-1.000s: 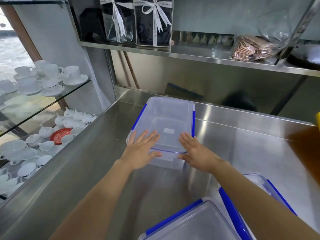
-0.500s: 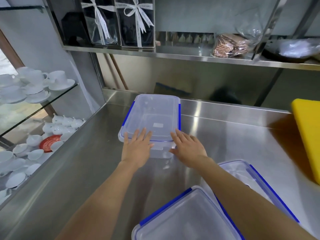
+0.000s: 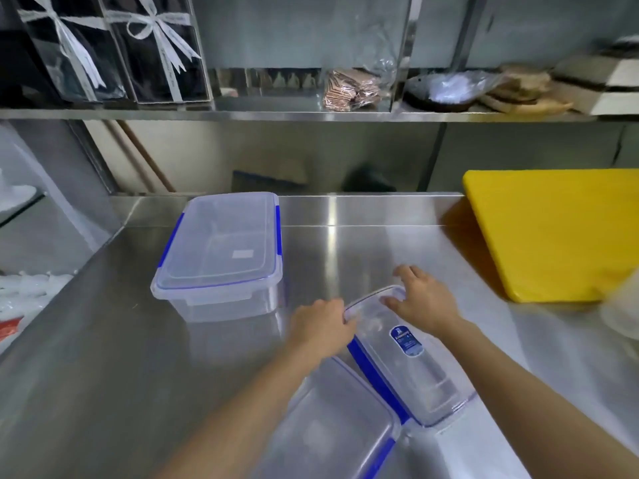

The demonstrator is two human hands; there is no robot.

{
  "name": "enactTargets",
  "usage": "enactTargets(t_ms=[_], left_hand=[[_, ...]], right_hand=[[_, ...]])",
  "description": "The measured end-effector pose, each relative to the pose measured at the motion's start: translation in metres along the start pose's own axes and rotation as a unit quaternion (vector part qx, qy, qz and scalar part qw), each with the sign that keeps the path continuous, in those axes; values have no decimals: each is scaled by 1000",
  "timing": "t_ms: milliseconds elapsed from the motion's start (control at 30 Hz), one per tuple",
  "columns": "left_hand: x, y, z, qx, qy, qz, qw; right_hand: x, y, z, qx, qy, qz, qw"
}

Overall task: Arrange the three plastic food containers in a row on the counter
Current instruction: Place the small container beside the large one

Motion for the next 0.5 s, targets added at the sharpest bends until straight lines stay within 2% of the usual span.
enactTargets(t_ms=[133,233,333,433,500], left_hand=[[1,-23,-34,-20,107,-16,994],[0,-25,-41,-50,136,5,989],[-1,-25,-42,-80,132,19,988],[-6,-24,-45,-182,125,41,975],[-9,-26,-52,-248,140,40,958]], right_hand=[[-9,-55,-25,36,119,-65,990],[-19,-76,-44,89,193,-100,972],[-22,-80,-49,118,179,-111,970],[-21,-86,-48,130,151,-141,970],[-20,-91,-44,118,102,-175,972]])
Point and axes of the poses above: each hand's wrist, its own x-axis towards the middle knuckle, its own z-axis out of the back of the hand, y = z × x, the point moved 10 cm from there along x, towards the middle knuckle, and after that the axes turned 14 degrees about -z, right-handed, at the moved point
